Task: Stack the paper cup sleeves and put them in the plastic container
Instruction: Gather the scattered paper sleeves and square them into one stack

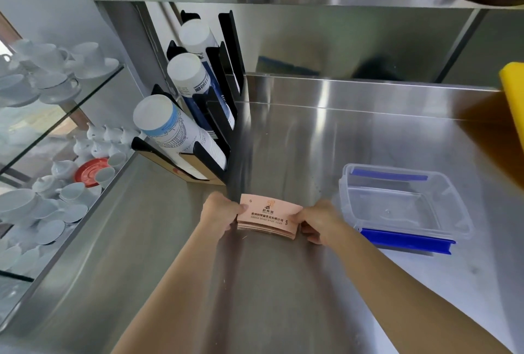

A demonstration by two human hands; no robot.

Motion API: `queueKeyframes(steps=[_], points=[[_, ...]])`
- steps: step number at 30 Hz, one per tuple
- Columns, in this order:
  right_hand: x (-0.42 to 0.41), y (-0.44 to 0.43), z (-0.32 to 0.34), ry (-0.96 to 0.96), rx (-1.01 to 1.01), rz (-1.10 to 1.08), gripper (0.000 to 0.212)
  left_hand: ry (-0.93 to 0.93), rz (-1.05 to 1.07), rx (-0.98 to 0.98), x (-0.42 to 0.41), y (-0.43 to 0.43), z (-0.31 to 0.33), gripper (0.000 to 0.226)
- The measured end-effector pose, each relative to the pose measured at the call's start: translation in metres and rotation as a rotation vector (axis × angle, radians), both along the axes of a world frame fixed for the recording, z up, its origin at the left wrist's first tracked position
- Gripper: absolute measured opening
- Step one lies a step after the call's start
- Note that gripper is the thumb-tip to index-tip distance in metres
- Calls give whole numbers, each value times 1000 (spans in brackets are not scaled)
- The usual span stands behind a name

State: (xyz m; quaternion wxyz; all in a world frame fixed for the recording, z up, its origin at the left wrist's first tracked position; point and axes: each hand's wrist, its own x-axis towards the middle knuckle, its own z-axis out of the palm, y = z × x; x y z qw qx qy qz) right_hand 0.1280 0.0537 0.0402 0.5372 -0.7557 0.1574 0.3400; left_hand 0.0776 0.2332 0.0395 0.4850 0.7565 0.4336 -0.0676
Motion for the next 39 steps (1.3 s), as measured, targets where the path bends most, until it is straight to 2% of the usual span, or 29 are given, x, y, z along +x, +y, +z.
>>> queueKeyframes(steps=[2, 5, 9, 13, 17, 22, 29, 32, 35, 39], points=[[0, 2, 3, 15, 10, 31, 42, 32, -38, -39, 5, 2, 3, 31], [1, 4, 1, 7, -10, 47, 53, 58, -65, -132, 6, 5, 7, 24], [-1, -1, -9, -66, -7, 76, 42, 70, -172, -210, -4, 8, 4, 13], [-10, -10, -11, -133, 46, 124, 28, -10, -240, -291, -20, 9, -4, 30], [-23, -18, -15, -258, 132, 113, 42, -205, -246, -238, -43, 8, -19, 38], [-41, -20, -25, -426, 82, 178, 39, -386, -192, -225, -60, -6, -36, 47], [-45, -22, -22, -459, 92, 254, 48, -428, -246, -202, -67, -10, -36, 58], [-48, -19, -26, -461, 134, 219, 48, -475, -232, -214, -69, -18, -36, 51], [-52, -15, -29, -419, 185, 143, 46, -510, -218, -146, -70, -25, -36, 44], [-53, -17, -28, -479, 194, 131, 42, -567, -181, -165, -73, -21, -37, 48]])
